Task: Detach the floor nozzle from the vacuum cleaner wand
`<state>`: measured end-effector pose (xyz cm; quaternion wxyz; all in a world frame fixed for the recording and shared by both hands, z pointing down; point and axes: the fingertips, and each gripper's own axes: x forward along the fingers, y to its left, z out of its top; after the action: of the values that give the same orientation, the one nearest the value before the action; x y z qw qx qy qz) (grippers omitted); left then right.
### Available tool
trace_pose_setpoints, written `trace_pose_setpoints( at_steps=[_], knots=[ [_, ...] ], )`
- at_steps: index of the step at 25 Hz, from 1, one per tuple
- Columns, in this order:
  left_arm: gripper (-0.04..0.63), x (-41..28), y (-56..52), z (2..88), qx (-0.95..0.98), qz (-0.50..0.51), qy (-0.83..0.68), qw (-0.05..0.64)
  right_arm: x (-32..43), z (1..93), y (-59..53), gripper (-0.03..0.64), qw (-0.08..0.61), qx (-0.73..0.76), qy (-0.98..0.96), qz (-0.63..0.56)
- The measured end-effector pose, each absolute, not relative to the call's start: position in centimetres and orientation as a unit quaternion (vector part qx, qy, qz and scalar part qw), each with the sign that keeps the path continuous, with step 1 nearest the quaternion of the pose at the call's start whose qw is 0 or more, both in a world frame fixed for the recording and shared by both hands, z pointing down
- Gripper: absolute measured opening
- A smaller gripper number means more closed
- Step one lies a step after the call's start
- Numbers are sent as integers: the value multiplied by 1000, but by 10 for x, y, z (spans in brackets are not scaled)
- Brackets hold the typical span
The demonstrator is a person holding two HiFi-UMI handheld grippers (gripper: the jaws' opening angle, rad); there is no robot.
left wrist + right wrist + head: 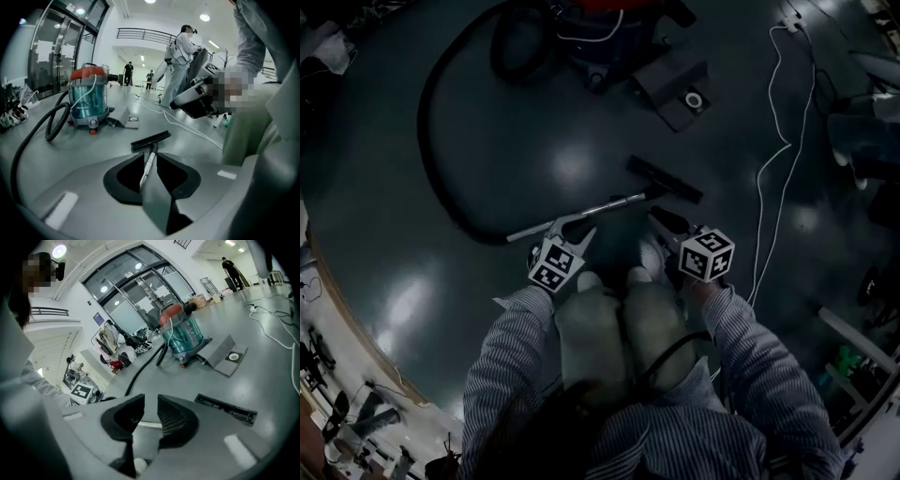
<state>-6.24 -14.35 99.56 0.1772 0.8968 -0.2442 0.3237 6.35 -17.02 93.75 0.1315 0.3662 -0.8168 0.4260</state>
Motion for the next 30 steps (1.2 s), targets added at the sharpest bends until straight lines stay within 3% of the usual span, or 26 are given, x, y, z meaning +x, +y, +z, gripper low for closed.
trace_pose_setpoints(
  at_steps=[10,18,30],
  knots=[
    [212,-60,-145,1183,880,444,-121,122,78,1077,-213,89,80,400,-781,472],
    [215,-54,-138,1244,850,515,-92,68,89,1105,-217,89,66,407,-776,477],
    [179,-53,-137,1239,860,482,-81,148,106,1092,-219,89,45,431,-774,462]
  ],
)
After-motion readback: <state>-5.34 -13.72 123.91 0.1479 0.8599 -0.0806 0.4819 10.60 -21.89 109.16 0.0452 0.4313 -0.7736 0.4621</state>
